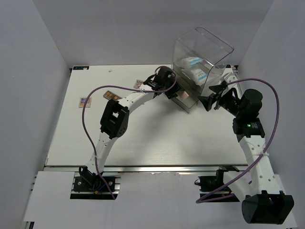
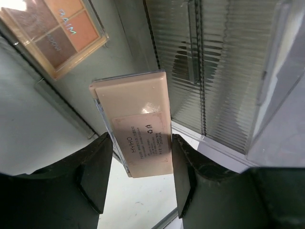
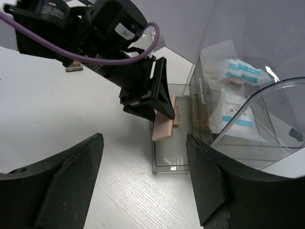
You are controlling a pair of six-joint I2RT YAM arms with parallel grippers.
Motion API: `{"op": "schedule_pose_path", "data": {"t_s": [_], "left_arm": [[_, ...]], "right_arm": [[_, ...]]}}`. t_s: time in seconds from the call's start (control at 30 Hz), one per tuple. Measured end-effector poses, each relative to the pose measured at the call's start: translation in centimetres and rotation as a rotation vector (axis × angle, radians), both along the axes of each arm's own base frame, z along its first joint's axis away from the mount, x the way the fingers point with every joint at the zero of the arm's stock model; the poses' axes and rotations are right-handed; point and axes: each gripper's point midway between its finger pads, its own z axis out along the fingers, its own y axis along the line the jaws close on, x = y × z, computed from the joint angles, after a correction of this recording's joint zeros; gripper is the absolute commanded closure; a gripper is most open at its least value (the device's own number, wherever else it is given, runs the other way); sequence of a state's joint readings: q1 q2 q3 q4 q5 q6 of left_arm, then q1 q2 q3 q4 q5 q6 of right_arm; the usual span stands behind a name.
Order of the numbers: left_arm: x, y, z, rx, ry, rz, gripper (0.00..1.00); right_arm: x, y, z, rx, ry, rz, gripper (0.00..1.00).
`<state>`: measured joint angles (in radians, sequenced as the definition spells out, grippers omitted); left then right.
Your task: Organize the makeup
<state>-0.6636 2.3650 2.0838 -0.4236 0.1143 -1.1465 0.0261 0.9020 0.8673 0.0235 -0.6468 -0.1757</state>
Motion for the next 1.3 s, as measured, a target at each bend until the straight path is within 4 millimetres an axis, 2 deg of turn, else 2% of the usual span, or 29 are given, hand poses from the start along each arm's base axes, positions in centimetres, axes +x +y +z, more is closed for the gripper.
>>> {"op": "schedule_pose_path", "data": {"t_s": [0.07, 0.17, 0.23, 0.33, 0.53, 0.63, 0.7, 0.77, 0.8, 0.83, 0.87, 0.9, 0.97, 1.0, 1.07, 1.1, 1.2, 1.3], "left_arm": [[0.1, -0.6, -0.6, -0.016, 0.013, -0.005, 0.40], [0.0, -1.4, -1.8, -0.035, 0.033, -0.019, 0.17], [0.0, -1.8, -2.3, -0.050, 0.046, -0.022, 0.11], [0.2, -2.4, -1.7, -0.078, 0.037, -0.026, 0.08], [0.8, -3.2, 0.3, -0.128, -0.011, -0.045, 0.09], [1.1, -3.2, 0.8, -0.137, -0.048, -0.056, 0.18], [0.9, -2.4, 1.0, -0.132, -0.064, -0.061, 0.34], [0.3, -0.8, 1.1, -0.119, -0.067, -0.060, 0.48], [0.1, 0.3, 1.3, -0.114, -0.068, -0.058, 0.62], [-0.1, 1.7, 1.5, -0.109, -0.070, -0.052, 0.70], [-0.1, 3.9, 1.9, -0.101, -0.078, -0.047, 0.82], [0.2, 4.9, 2.2, -0.101, -0.076, -0.030, 0.83], [1.1, 8.8, 2.9, -0.091, -0.090, 0.010, 0.83], [1.7, 11.0, 3.1, -0.088, -0.089, 0.043, 0.69], [3.0, 14.9, 3.2, -0.070, -0.080, 0.104, 0.52], [3.8, 16.7, 3.1, -0.060, -0.071, 0.135, 0.36], [5.3, 21.3, 1.5, -0.002, -0.001, 0.225, 0.19], [7.0, 22.9, 0.4, 0.063, 0.038, 0.259, 0.04]], "right_arm": [[-0.1, 0.0, 0.2, 0.000, -0.006, 0.000, 0.24], [-0.2, -0.1, 0.4, 0.000, -0.013, -0.002, 0.25], [-0.2, -0.1, 0.4, 0.000, -0.014, -0.005, 0.24], [-0.2, -0.2, 0.3, 0.001, -0.013, -0.007, 0.24], [-0.4, -0.2, -0.4, -0.002, 0.007, -0.007, 0.24], [-0.6, -0.2, -0.4, -0.010, 0.005, -0.002, 0.24], [-0.7, -0.2, -0.4, -0.012, 0.002, 0.003, 0.25], [-0.7, -0.1, -0.6, -0.015, 0.008, 0.008, 0.26], [-0.8, -0.1, -0.8, -0.017, 0.011, 0.011, 0.26], [-0.9, 0.0, -1.0, -0.020, 0.016, 0.016, 0.27], [-1.0, 0.0, -1.4, -0.024, 0.025, 0.024, 0.28], [-1.1, 0.1, -1.8, -0.026, 0.036, 0.030, 0.28], [-1.4, 0.3, -3.0, -0.031, 0.068, 0.048, 0.28], [-1.5, 0.4, -3.5, -0.033, 0.085, 0.057, 0.28], [-1.5, 0.5, -4.2, -0.037, 0.107, 0.068, 0.28], [-1.5, 0.5, -4.5, -0.038, 0.116, 0.073, 0.28], [-1.6, 0.6, -5.3, -0.040, 0.145, 0.083, 0.28], [-1.6, 0.7, -5.9, -0.039, 0.168, 0.088, 0.28]]}}
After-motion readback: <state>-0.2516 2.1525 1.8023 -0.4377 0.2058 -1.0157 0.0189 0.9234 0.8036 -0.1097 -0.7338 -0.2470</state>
